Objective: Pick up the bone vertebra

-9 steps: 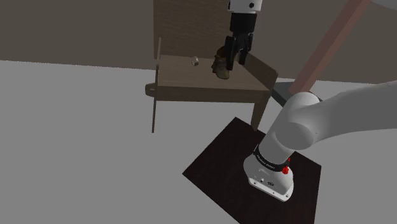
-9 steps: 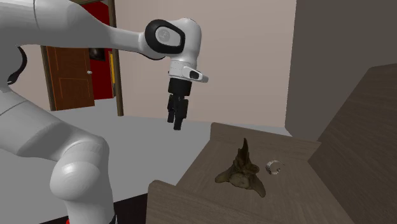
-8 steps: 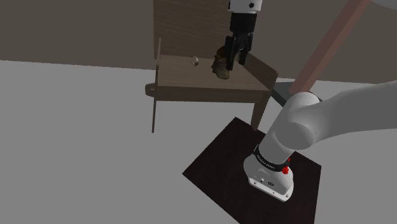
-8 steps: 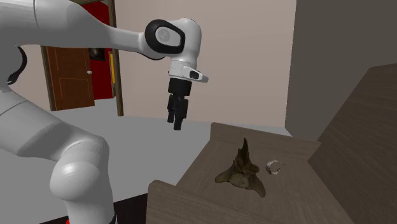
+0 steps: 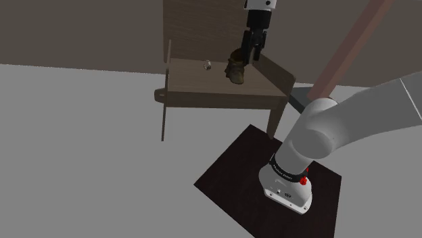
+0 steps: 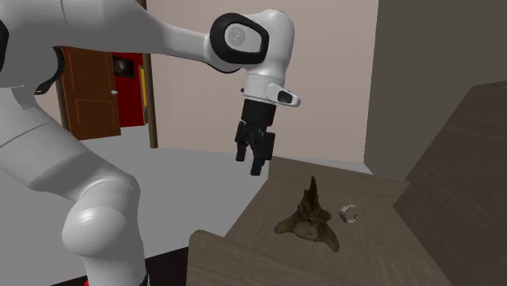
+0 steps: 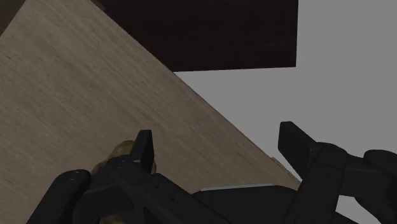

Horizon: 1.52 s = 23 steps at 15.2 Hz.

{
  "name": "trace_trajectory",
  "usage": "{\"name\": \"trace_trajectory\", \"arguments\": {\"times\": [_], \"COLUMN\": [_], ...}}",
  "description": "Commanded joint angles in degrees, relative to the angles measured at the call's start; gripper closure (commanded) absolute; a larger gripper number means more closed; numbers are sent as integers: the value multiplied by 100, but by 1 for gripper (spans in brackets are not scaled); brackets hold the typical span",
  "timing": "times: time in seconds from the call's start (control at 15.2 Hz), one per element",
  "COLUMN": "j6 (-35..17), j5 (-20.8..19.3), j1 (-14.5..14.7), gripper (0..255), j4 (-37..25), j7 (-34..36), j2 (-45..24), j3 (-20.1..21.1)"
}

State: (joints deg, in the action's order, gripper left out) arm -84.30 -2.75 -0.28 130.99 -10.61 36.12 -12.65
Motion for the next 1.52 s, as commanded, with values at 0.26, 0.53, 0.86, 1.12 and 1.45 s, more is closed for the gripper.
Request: {"name": "trace_trajectory", "arguments": {"times": [0.26,0.53,0.86,1.12,1.45], "j6": [-95,-106,-316,-666,-670], "j5": [-62,118,223,218,215], "j1": [-10,6,-17,-29,-28], "gripper": [0,0,0,0,255], "j4": [-886,-1622,-1679,-1342,-1330], "j7": [-1164,-1992,-2315,-2346,-2341], "j2": [-1042,-1911,-2246,-2263,-2254], "j3": [-866,-1426,-1616,-1639,-1635]}}
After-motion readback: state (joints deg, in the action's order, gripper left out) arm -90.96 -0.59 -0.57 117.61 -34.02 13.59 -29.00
